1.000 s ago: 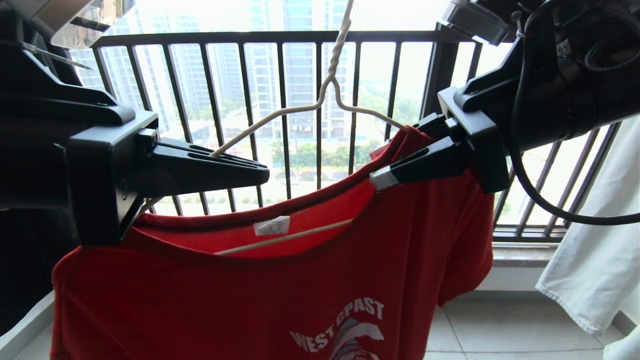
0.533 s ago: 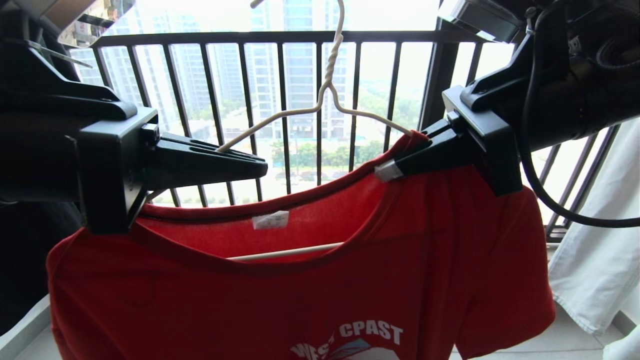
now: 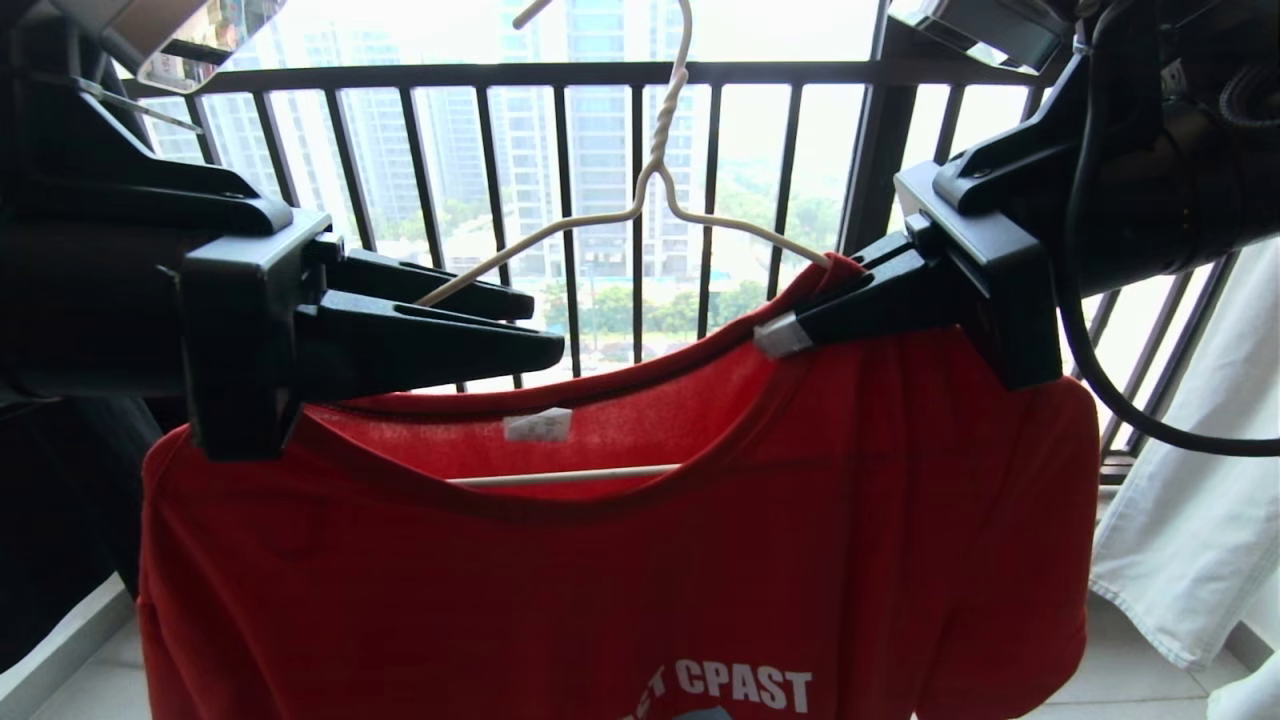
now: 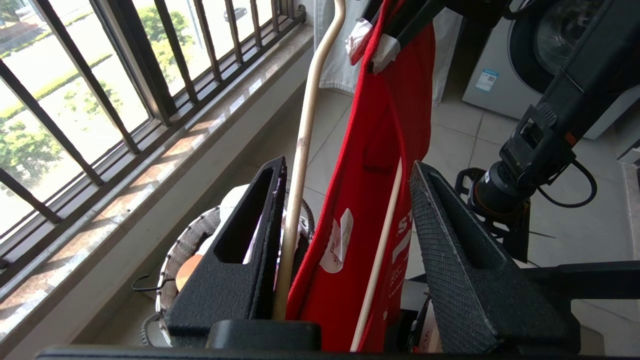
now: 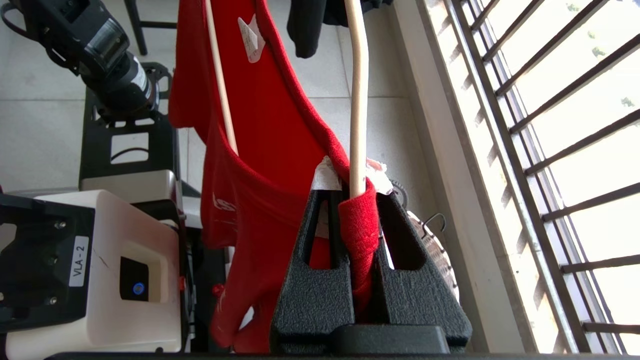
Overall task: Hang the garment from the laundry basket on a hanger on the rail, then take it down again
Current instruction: Hang the clothes rack on the clothesline
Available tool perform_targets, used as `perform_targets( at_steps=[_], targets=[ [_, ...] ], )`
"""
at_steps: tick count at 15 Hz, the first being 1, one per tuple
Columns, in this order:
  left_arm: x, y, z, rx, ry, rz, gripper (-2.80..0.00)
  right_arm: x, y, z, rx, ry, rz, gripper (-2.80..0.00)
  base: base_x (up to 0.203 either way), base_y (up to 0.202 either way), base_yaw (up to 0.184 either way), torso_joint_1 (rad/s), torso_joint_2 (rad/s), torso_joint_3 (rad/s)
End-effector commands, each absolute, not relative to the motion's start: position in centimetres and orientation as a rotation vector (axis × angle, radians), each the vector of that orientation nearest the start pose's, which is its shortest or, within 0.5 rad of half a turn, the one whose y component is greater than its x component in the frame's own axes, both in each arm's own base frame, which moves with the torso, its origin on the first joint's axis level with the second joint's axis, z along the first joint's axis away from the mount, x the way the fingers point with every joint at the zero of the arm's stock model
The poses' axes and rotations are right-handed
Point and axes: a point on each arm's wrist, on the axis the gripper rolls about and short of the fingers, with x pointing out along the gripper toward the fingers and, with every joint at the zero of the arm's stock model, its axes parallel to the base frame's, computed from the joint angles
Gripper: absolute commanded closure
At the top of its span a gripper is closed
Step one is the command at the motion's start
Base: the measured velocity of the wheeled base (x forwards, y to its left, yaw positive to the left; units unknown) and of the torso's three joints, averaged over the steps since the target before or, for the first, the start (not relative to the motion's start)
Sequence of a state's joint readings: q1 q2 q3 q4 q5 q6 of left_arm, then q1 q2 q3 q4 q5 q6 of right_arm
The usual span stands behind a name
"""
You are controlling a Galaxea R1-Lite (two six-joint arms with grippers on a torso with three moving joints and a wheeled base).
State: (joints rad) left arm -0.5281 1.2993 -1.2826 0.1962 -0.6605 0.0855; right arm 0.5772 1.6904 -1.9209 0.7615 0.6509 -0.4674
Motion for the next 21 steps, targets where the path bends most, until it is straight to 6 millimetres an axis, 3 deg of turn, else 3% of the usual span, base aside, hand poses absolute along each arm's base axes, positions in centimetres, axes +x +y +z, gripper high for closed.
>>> perform_targets(
  at_steps=[1,3,8,11,12,16,21],
  targets=[
    [16.1,-10.8,33.9,0.061,0.182,-1.183,-2.8,22.1,15.9,36.1,-0.376,0.276,1.304,0.0,0.0,0.0,0.0,0.0,0.0,0.0],
    [15.8,-10.0,34.7,0.057,0.128,-1.151,-2.8,22.4,15.5,36.1,-0.376,0.279,1.286,0.0,0.0,0.0,0.0,0.0,0.0,0.0],
    [11.4,-7.3,37.5,0.036,-0.04,-1.093,-2.8,23.4,14.3,35.4,-0.366,0.313,1.236,0.0,0.0,0.0,0.0,0.0,0.0,0.0],
    [10.2,-6.4,37.7,0.014,-0.055,-0.966,-2.8,23.6,14.2,35.2,-0.374,0.324,1.215,0.0,0.0,0.0,0.0,0.0,0.0,0.0],
    [9.7,-5.9,37.6,-0.024,-0.046,-0.909,0.0,23.8,14.2,35.1,-0.383,0.334,1.183,0.0,0.0,0.0,0.0,0.0,0.0,0.0],
    [10.3,-4.3,36.1,-0.067,0.014,-0.648,0.0,24.2,13.8,35.2,-0.299,0.395,1.074,0.0,0.0,0.0,0.0,0.0,0.0,0.0],
    [11.1,-3.5,35.4,-0.07,0.071,-0.552,0.0,24.8,12.9,35.7,-0.133,0.453,0.664,0.0,0.0,0.0,0.0,0.0,0.0,0.0]
  ],
)
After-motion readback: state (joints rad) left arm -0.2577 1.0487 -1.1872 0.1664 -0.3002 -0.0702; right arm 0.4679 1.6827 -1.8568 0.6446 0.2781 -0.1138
